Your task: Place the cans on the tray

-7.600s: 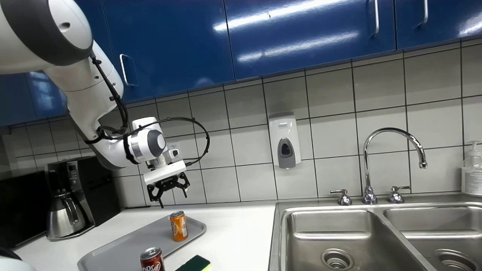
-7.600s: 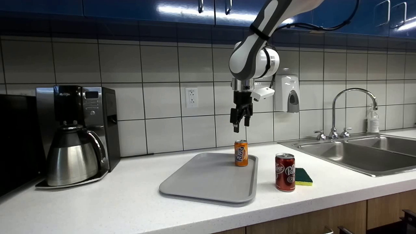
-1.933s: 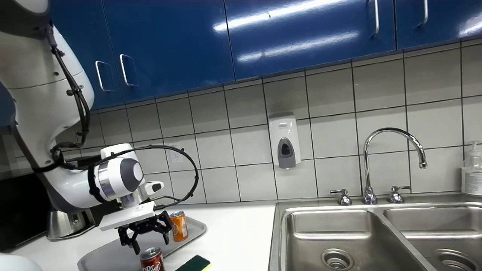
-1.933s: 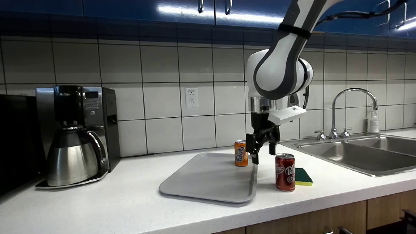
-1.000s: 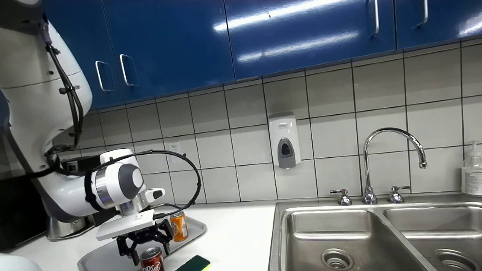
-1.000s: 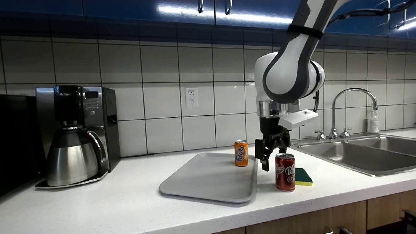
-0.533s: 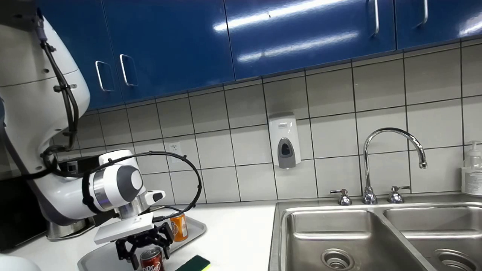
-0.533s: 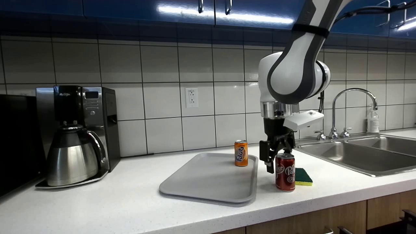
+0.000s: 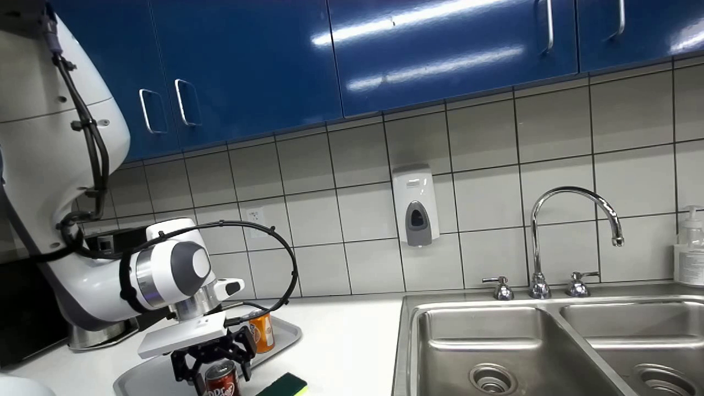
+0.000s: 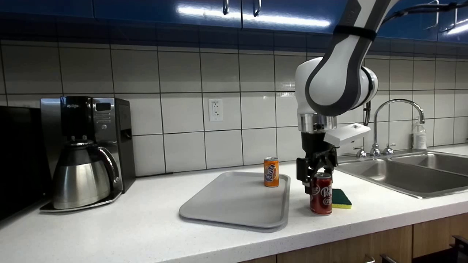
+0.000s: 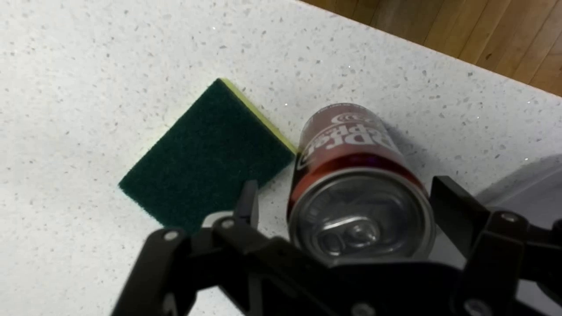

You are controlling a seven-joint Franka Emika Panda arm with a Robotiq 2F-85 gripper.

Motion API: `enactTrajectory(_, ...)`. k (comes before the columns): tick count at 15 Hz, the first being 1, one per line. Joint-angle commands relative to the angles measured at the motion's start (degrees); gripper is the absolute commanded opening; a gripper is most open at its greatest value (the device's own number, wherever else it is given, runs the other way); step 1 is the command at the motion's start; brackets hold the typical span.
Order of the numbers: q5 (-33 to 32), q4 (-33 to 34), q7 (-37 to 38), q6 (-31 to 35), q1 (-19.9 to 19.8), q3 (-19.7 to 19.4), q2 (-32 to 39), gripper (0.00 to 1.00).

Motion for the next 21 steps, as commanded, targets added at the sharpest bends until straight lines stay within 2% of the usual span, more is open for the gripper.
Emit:
enactTrajectory(1,-0.2,-2.4,0.2,0.9,-1.0,0.4,-2.9,1.00)
enactTrajectory(2,-0.1,-2.4,0.1,0.9,-1.0,0.4,-3.0,1.00)
enactTrajectory(3,0.1,-2.5,0.0,0.9,-1.0,0.4,-3.0,0.75)
enactTrajectory(4,0.2,-2.6,-0.1,0.9,-1.0,0.5,-3.1,0.74)
enactTrajectory(5,0.3,-2.6,-0.1,0.9,-1.0,0.5,-3.1,0.68)
enactTrajectory(8,0.3,-2.7,-0.1,1.0,-1.0,0.5,-3.2,0.42)
enactTrajectory(9,0.3,-2.7,-0.1,0.9,-1.0,0.5,-3.3,0.39)
enactTrajectory(21,2.3,-1.7,-0.9,3.3,-0.6,0.9,-5.3,0.39)
